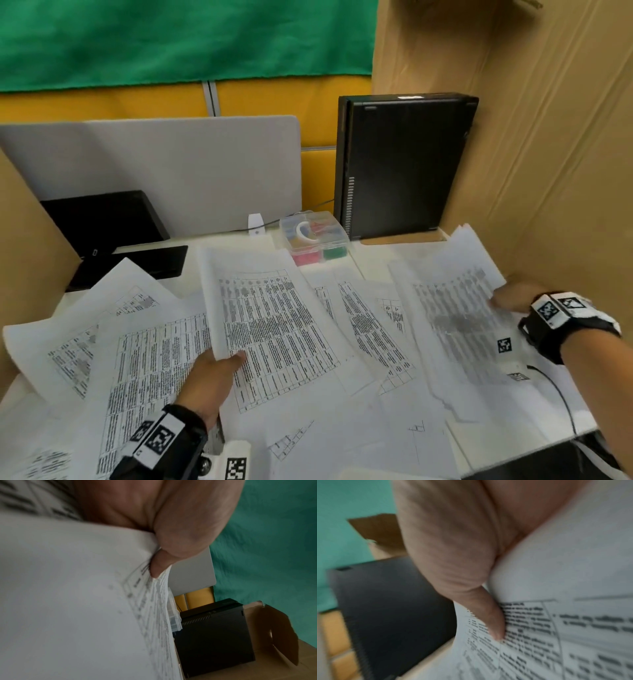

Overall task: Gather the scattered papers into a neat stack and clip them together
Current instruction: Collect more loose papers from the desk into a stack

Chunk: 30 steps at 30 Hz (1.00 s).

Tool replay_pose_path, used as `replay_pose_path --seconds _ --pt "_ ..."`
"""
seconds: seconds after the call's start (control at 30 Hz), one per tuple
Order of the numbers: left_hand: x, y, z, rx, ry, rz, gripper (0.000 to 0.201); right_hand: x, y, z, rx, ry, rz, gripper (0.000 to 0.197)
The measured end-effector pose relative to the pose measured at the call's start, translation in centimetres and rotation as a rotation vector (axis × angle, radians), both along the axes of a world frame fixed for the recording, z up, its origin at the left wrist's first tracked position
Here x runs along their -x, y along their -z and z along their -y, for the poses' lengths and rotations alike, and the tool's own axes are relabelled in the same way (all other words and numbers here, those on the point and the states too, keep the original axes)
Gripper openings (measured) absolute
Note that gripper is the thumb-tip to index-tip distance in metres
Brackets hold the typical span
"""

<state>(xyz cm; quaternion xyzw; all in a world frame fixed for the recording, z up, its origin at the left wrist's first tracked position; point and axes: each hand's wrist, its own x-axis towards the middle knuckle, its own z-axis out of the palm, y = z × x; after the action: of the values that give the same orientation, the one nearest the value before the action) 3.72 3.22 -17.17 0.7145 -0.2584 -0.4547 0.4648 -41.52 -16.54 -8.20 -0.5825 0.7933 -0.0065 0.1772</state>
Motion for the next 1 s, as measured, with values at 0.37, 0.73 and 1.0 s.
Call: replay_pose_path --seconds 0.37,0.73,1.0 --pt "0.7 -2.8 -1.0 0.023 0.01 -0.102 0.045 -7.3 -12.0 -5.5 0.28 -0.093 0.826 0.011" --pt "1.0 -2.9 -1.3 0.011 0.081 -0.153 0.108 -23.5 3.4 -7.2 0.024 -0.276 0.958 0.03" --pt "1.2 -7.9 -2.3 0.258 0.118 -0.054 0.02 -20.7 -1.7 -7.6 -0.192 -0.354 1.276 0.054"
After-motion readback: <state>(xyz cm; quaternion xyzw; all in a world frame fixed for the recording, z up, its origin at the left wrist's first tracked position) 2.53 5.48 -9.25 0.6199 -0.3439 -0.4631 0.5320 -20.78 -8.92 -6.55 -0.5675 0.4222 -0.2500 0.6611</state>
